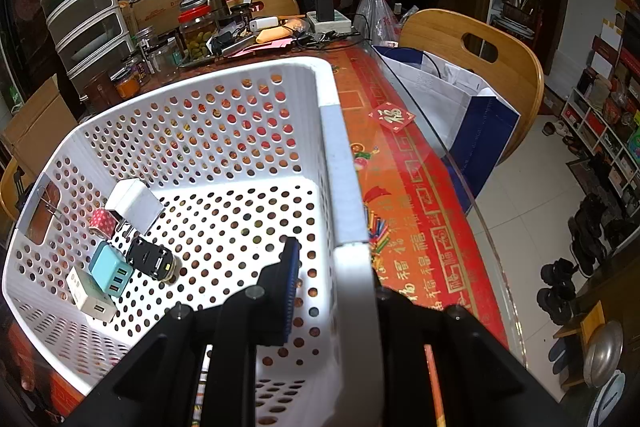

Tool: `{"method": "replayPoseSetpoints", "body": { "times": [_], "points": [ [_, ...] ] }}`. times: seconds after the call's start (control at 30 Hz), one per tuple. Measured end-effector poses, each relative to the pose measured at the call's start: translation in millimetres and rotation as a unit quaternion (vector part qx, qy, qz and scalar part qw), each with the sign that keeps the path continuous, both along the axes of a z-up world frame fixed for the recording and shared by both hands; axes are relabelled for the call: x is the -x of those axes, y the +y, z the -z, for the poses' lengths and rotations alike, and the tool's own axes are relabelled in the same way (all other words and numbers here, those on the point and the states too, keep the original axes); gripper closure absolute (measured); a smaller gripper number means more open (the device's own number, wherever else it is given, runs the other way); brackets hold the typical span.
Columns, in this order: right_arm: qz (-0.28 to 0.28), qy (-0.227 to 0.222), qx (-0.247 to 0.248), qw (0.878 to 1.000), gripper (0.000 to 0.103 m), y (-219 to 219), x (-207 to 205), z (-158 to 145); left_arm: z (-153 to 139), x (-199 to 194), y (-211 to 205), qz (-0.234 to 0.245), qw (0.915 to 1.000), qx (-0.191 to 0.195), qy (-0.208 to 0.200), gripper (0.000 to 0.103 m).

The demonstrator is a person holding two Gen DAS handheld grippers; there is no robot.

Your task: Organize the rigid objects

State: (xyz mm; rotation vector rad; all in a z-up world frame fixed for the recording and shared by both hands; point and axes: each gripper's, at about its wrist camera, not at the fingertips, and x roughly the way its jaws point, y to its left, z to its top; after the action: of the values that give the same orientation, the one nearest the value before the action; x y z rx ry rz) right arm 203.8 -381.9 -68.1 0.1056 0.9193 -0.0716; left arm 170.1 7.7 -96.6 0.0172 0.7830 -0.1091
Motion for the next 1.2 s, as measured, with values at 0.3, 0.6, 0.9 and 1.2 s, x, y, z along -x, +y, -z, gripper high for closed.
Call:
{"method": "replayPoseSetpoints", "body": {
  "times": [0.3,0.6,0.9,1.2],
  "points": [
    [-0.002,0.001,0.0,1.0,0.086,-0.6,0.0,0.1,-34.3,11.5,-3.0,0.007,0.9995,0.003,-0.029,0.103],
    [-0.003,0.001,-0.002,1.0,0.086,0.0,-0.2,-0.5,-12.8,7.8,-6.1,0.024,0.9995,0.012,0.015,0.103],
    [-0.003,-0.001,-0.003,1.0,0.086,1.6,-0.6,-0.9,36.3,13.1,5.2,0.034,0.9952,0.068,0.061,0.038],
    [-0.003,-0.001,-0.003,1.0,0.085,2.5,-1.4,-1.1,46.2,8.1,-13.8,0.022,0.9971,0.038,0.062,0.037]
  ]
}}
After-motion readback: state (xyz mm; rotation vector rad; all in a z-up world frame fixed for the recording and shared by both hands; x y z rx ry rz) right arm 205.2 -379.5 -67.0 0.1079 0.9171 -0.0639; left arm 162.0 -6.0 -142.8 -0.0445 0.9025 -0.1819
